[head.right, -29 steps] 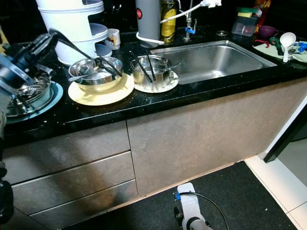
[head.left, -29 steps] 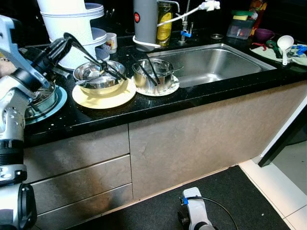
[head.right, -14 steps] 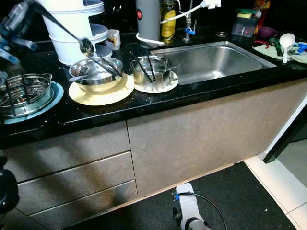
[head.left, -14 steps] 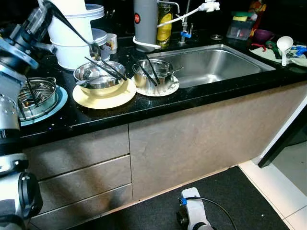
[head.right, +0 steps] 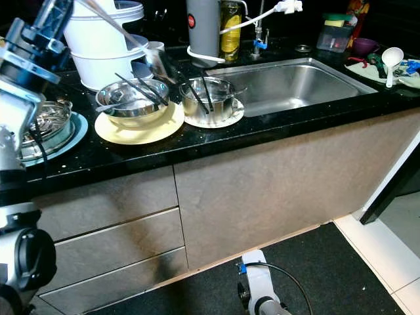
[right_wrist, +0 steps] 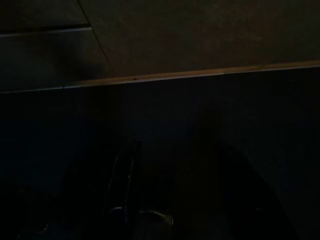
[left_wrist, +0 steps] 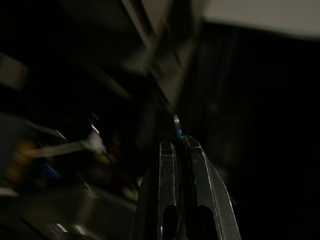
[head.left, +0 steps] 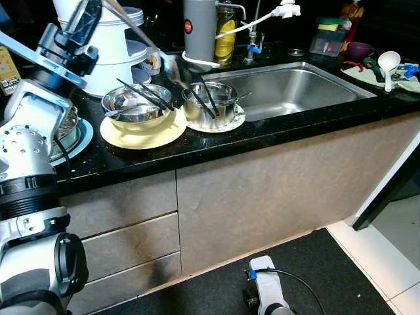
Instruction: Kitchen organization
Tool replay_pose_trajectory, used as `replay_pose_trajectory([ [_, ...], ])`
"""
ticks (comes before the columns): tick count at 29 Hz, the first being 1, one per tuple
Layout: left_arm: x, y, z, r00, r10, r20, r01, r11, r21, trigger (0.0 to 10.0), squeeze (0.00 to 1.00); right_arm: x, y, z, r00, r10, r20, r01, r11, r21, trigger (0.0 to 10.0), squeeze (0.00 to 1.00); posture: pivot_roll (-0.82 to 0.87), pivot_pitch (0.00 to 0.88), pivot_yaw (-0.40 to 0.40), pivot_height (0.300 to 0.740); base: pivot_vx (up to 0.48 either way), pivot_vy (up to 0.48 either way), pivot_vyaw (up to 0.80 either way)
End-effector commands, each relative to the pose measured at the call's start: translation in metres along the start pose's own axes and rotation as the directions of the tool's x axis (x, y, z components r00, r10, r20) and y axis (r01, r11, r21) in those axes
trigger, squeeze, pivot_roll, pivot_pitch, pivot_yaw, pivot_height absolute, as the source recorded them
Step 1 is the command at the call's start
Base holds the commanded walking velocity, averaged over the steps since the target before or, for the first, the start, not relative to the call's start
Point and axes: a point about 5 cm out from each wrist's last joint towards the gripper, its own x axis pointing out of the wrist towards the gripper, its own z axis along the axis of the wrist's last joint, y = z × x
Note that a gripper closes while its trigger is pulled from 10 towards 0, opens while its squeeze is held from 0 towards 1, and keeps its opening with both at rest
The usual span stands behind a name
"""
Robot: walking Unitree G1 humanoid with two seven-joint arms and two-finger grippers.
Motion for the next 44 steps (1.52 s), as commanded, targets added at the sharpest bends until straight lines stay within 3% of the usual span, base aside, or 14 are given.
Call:
replay_pose_trajectory([
  [1,0.0,-0.008,-0.01,0.997,-0.054,-0.059,0.052,0.998,-0.041,0.0,0.0,-0.001,0.004,-0.007,0.999,0.008,-0.031,-0.007,1.0,0.005,10.0,0.0,-0.03,0.109,0.013,0.74,0.0,0.0,0.0],
  [9,0.001,-0.016,-0.025,0.992,-0.088,-0.086,0.08,0.992,-0.097,0.0,0.0,-0.002,0.006,-0.009,0.999,0.017,-0.035,-0.017,1.0,0.005,10.0,0.0,-0.03,0.115,-0.001,0.74,0.0,0.0,0.0],
  [13,-0.006,-0.019,-0.038,0.983,-0.081,-0.167,0.068,0.995,-0.079,0.0,0.0,-0.003,0.005,-0.011,0.999,0.017,-0.037,-0.017,1.0,0.004,10.0,0.0,-0.03,0.124,-0.009,0.74,0.0,0.0,0.0],
  [17,-0.013,-0.024,-0.056,0.953,-0.069,-0.295,0.073,0.997,0.002,0.0,0.0,-0.003,0.001,-0.011,0.999,0.014,-0.038,-0.014,1.0,-0.001,10.0,0.0,-0.03,0.131,-0.012,0.74,0.0,0.0,0.0],
  [20,-0.024,-0.031,-0.077,0.886,-0.082,-0.456,0.125,0.99,0.065,0.0,0.0,-0.004,-0.001,-0.011,0.999,0.008,-0.037,-0.008,1.0,0.0,10.0,0.0,-0.04,0.144,-0.004,0.74,0.0,0.0,0.0],
  [21,-0.024,-0.031,-0.077,0.886,-0.082,-0.456,0.125,0.99,0.065,0.0,0.0,-0.004,-0.001,-0.011,0.999,0.008,-0.037,-0.008,1.0,0.0,10.0,0.0,-0.04,0.144,-0.004,0.74,0.0,0.0,0.0],
  [25,-0.042,-0.044,-0.112,0.777,-0.11,-0.619,0.194,0.978,0.07,0.0,0.0,-0.005,-0.002,-0.015,0.999,0.001,-0.04,-0.001,1.0,0.004,10.0,0.0,-0.05,0.158,0.004,0.74,0.0,0.0,0.0],
  [29,-0.05,-0.049,-0.126,0.733,-0.117,-0.671,0.222,0.972,0.072,0.0,0.0,-0.006,-0.003,-0.017,0.999,-0.001,-0.041,0.001,1.0,0.004,10.0,0.0,-0.05,0.16,0.004,0.74,0.0,0.0,0.0],
  [31,-0.065,-0.058,-0.146,0.662,-0.128,-0.739,0.266,0.961,0.071,0.0,0.0,-0.007,-0.003,-0.018,0.999,0.003,-0.036,-0.003,1.0,-0.001,10.0,0.0,-0.05,0.161,0.001,0.74,0.0,0.0,0.0],
  [32,-0.078,-0.065,-0.159,0.596,-0.142,-0.79,0.314,0.947,0.067,0.0,0.0,-0.008,-0.004,-0.016,1.0,0.013,-0.018,-0.013,1.0,-0.007,10.0,0.0,-0.05,0.159,-0.007,0.74,0.0,0.0,0.0],
  [33,-0.078,-0.065,-0.159,0.596,-0.142,-0.79,0.314,0.947,0.067,0.0,0.0,-0.008,-0.004,-0.016,1.0,0.013,-0.018,-0.013,1.0,-0.007,10.0,0.0,-0.05,0.159,-0.007,0.74,0.0,0.0,0.0],
  [35,-0.102,-0.067,-0.179,0.51,-0.116,-0.853,0.36,0.929,0.089,0.0,0.0,-0.008,-0.004,-0.007,0.996,0.068,0.049,-0.068,0.998,-0.01,10.0,0.0,-0.05,0.155,-0.021,0.74,0.0,0.0,0.0],
  [41,-0.138,-0.056,-0.2,0.426,-0.025,-0.905,0.433,0.884,0.179,0.0,0.0,-0.003,0.013,0.016,0.958,0.243,0.152,-0.25,0.968,0.03,10.0,0.0,-0.08,0.152,-0.036,0.74,0.0,0.0,0.0],
  [44,-0.145,-0.053,-0.204,0.431,-0.009,-0.902,0.423,0.885,0.193,0.0,0.0,-0.002,0.021,0.025,0.929,0.319,0.185,-0.33,0.944,0.028,10.0,0.02,-0.09,0.152,-0.041,0.74,0.0,0.0,0.0],
])
